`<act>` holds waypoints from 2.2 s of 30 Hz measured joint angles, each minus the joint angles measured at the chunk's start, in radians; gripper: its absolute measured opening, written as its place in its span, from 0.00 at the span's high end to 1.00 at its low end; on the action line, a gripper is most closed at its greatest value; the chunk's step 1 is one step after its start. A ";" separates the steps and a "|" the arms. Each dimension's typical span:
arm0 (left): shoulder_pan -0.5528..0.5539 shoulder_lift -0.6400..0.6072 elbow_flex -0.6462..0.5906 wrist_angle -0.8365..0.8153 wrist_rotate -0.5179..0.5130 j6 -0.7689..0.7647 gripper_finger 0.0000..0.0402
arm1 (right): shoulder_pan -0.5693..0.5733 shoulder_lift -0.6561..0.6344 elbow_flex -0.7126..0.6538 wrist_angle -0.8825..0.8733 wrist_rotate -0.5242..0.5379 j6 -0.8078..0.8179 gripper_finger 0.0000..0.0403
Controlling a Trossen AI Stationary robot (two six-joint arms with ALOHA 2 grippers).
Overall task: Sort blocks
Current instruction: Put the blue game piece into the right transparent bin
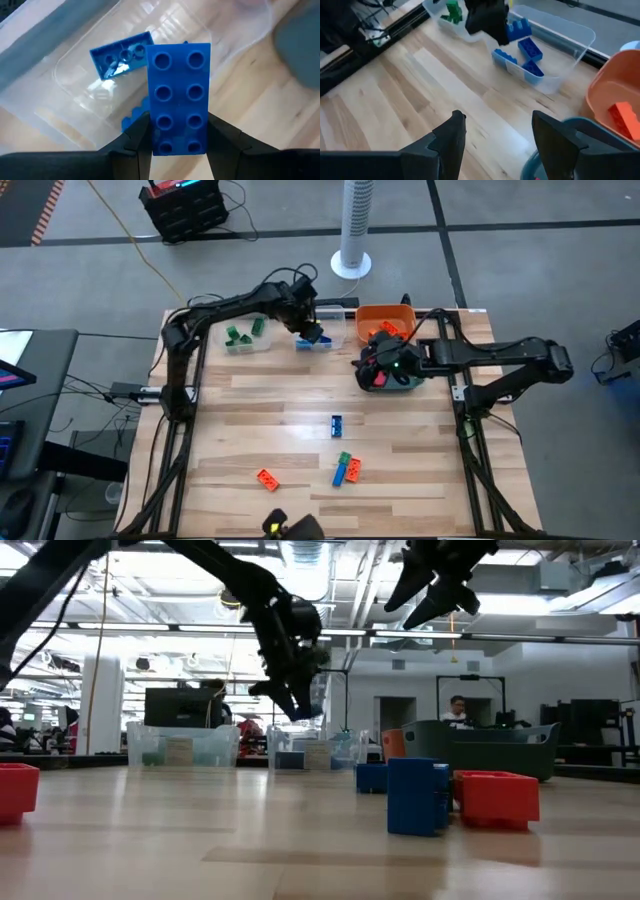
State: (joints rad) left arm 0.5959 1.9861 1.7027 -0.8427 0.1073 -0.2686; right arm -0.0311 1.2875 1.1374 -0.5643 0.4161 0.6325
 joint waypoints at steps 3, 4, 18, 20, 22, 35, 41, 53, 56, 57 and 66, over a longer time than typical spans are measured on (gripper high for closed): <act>0.004 0.059 0.040 -0.046 -0.035 0.040 0.67 | -0.013 0.007 0.000 0.024 -0.004 0.018 0.42; 0.006 0.079 0.053 -0.060 -0.037 0.053 0.67 | -0.019 0.007 0.000 0.022 -0.008 0.022 0.42; 0.011 0.138 0.156 -0.092 -0.091 0.165 0.32 | 0.001 0.009 0.000 0.040 -0.123 0.005 0.42; 0.010 0.130 0.183 -0.106 -0.095 0.189 0.31 | 0.014 0.010 0.000 0.053 -0.200 -0.035 0.42; 0.001 0.104 0.196 -0.102 -0.111 0.213 0.32 | 0.022 0.023 0.000 0.050 -0.259 -0.036 0.42; -0.099 -0.356 -0.159 0.070 -0.143 0.403 0.35 | 0.161 0.279 0.000 0.034 -0.381 -0.145 0.42; -0.138 -0.566 -0.321 0.093 -0.143 0.299 0.35 | 0.148 0.400 0.006 0.041 -0.452 -0.089 0.41; -0.168 -0.764 -0.367 0.012 -0.146 0.226 0.35 | 0.082 0.541 0.116 -0.010 -0.498 0.404 0.38; -0.168 -0.773 -0.367 0.012 -0.146 0.243 0.35 | 0.088 0.570 0.145 -0.009 -0.497 0.460 0.38; -0.168 -0.773 -0.367 0.012 -0.146 0.252 0.35 | 0.091 0.580 0.154 -0.017 -0.497 0.477 0.38; -0.168 -0.763 -0.367 0.001 -0.143 0.291 0.35 | 0.129 0.601 0.169 -0.062 -0.447 0.599 0.38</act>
State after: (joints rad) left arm 0.4282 1.2232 1.3357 -0.8413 -0.0355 0.0222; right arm 0.0977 1.8889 1.3064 -0.6260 -0.0312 1.2315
